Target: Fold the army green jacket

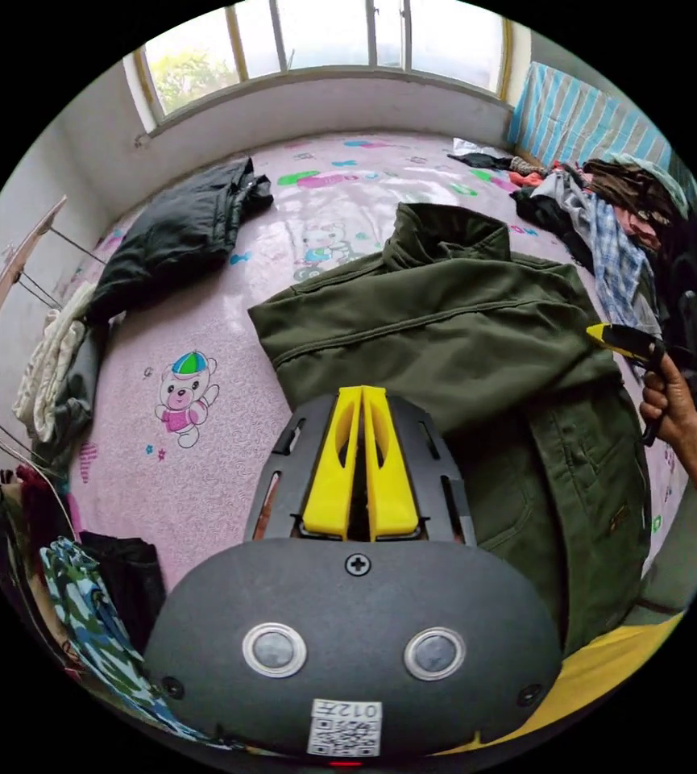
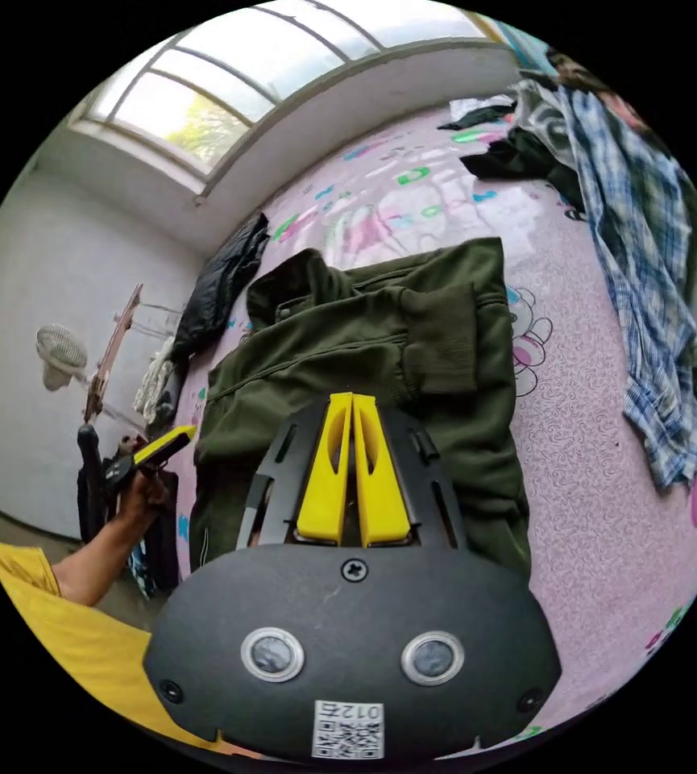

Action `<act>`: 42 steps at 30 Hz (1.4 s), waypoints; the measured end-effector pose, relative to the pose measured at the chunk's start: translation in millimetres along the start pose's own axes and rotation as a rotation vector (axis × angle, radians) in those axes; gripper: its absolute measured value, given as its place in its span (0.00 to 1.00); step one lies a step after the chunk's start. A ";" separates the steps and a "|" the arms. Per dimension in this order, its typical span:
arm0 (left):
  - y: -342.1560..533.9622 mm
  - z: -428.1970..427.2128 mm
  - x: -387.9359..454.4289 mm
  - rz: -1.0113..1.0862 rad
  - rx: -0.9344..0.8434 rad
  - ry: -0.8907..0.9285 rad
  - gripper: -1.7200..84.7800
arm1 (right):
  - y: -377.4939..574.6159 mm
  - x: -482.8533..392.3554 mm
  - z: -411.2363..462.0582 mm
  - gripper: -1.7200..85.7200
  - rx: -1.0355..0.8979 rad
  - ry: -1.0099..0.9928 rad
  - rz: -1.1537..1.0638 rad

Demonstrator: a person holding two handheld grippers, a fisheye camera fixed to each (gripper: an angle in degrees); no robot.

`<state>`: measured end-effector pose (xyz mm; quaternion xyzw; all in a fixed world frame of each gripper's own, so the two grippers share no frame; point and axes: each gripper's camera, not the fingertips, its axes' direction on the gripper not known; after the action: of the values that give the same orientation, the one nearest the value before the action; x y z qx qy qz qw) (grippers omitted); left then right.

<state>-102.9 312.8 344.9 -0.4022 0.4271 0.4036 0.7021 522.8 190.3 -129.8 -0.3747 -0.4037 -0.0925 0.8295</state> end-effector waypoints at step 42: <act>160.4 -5.8 26.3 -0.163 0.019 -0.056 0.02 | 45.0 -159.0 -14.6 0.02 -0.220 0.292 -0.256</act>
<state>-242.4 369.7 283.4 -0.4175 0.3768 0.3523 0.7480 447.6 188.0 -277.7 -0.3912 -0.3112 -0.2936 0.8148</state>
